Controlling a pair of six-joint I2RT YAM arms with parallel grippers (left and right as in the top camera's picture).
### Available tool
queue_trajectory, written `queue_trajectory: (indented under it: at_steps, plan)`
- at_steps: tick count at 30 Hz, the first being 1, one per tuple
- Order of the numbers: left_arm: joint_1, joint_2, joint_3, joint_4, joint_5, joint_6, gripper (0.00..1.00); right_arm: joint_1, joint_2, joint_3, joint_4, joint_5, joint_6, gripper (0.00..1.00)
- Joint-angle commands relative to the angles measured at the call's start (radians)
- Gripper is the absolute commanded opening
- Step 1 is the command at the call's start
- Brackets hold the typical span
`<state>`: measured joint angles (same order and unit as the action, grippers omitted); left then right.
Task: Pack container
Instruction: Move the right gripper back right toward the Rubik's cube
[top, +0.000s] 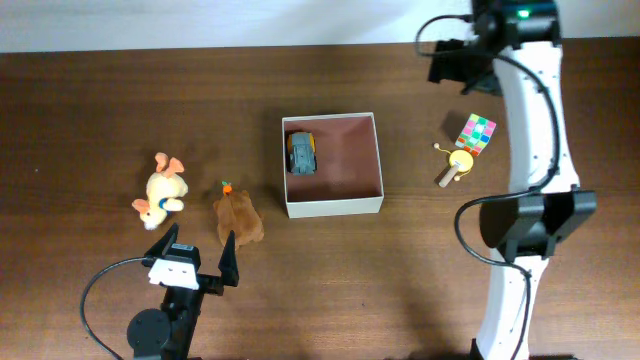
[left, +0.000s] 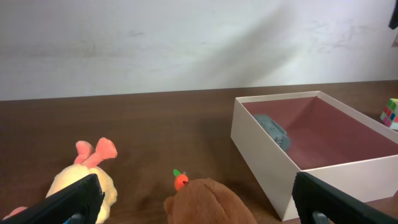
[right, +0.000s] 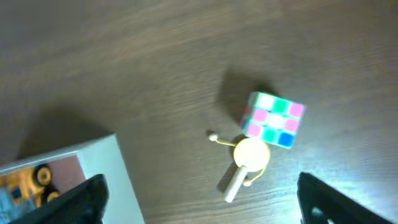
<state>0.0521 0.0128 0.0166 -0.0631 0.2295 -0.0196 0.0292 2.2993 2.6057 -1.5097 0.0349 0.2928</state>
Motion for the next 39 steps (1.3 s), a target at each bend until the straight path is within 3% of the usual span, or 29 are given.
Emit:
queue_trajectory:
  at_steps: [1,13,19,34,39]
  plan:
    - [0.003,-0.008,-0.008,0.002,0.010,0.012,0.99,-0.051,0.045,-0.004,-0.001,-0.005,0.015,1.00]
    - [0.003,-0.007,-0.008,0.002,0.010,0.012,0.99,-0.154,0.235,-0.005,-0.042,-0.084,0.030,0.99]
    - [0.003,-0.008,-0.008,0.002,0.010,0.012,0.99,-0.170,0.293,-0.005,-0.004,-0.080,0.107,0.99]
    - [0.003,-0.008,-0.008,0.002,0.010,0.012,0.99,-0.185,0.406,-0.006,0.047,-0.079,0.135,1.00]
    - [0.003,-0.007,-0.008,0.002,0.010,0.012,0.99,-0.196,0.418,-0.024,0.067,-0.079,0.129,0.92]
